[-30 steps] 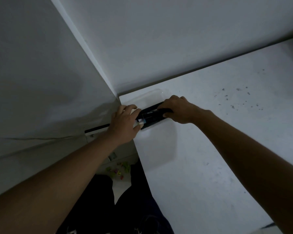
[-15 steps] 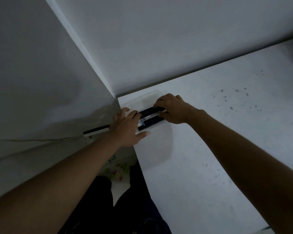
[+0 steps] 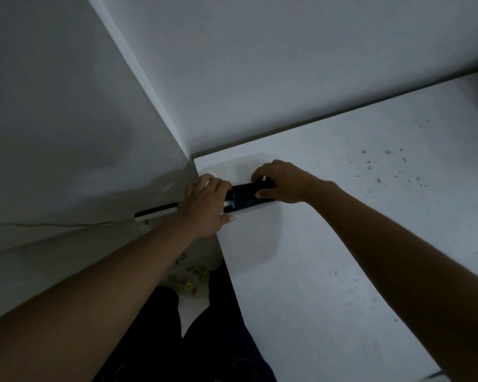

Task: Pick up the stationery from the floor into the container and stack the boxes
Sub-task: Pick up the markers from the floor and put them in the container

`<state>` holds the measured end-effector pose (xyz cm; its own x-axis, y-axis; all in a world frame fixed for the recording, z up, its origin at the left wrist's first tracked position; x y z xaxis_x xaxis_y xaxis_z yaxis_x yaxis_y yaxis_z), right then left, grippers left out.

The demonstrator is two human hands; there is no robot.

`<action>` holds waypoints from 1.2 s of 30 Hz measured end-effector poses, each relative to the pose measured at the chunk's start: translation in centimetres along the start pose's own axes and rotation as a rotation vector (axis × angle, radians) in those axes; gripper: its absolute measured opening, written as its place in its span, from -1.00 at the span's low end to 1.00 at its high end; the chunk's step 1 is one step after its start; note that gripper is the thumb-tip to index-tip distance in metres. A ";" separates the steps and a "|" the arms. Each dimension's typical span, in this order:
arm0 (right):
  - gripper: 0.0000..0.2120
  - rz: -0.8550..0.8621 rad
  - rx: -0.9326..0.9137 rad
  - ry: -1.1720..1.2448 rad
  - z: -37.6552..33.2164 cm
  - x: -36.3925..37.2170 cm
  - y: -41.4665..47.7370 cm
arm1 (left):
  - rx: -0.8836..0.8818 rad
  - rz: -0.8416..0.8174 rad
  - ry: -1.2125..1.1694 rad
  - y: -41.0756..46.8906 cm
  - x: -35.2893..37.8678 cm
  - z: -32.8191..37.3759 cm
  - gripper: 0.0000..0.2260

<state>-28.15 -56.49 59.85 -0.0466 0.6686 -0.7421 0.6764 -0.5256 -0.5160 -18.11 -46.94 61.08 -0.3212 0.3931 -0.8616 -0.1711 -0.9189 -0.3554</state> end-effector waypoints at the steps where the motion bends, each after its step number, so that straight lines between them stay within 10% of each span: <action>1: -0.71 -0.003 0.000 0.007 0.0 0.1 0.0 | 0.005 0.013 0.002 0.0 0.0 0.0 -0.42; 20: -0.81 0.001 0.030 0.067 0.1 0.2 -0.6 | 0.023 0.010 -0.043 -0.3 0.8 -0.1 -0.48; 36: -0.51 0.034 0.080 0.074 0.6 0.2 -1.0 | 0.028 -0.001 -0.070 -0.5 0.4 0.4 -0.48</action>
<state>-29.25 -56.13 59.93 0.0312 0.6852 -0.7277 0.6153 -0.5869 -0.5262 -18.49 -46.30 61.08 -0.3853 0.3961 -0.8335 -0.1972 -0.9177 -0.3449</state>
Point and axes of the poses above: each hand's wrist, its own y-axis towards the middle knuckle, its own x-axis out of the palm, z = x × y, the point moved 10 cm from there along y, towards the middle knuckle, and after that the axes turned 9 degrees about x, right-handed, at the moved point
